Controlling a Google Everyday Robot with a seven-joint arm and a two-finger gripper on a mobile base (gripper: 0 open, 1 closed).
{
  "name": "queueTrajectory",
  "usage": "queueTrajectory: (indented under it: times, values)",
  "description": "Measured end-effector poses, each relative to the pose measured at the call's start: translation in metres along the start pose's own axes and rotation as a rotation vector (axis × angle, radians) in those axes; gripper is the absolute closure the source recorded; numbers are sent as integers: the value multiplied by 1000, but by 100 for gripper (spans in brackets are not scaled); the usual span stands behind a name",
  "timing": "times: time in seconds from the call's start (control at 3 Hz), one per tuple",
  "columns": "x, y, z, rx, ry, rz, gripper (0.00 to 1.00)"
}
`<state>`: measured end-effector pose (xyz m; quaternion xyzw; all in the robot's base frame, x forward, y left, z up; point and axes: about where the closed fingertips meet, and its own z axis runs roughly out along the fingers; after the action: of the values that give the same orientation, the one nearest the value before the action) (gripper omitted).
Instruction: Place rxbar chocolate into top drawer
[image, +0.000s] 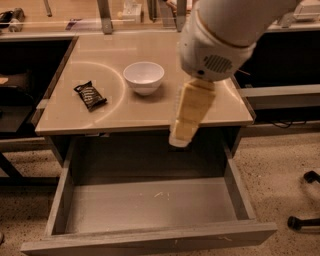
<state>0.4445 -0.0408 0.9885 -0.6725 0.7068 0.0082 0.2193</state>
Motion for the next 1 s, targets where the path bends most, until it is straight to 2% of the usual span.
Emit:
queueTrajectory:
  times: [0.33, 1.0]
  values:
    - [-49, -24, 31, -18, -31, -49, 0]
    - [-52, -22, 33, -11, -54, -47, 0]
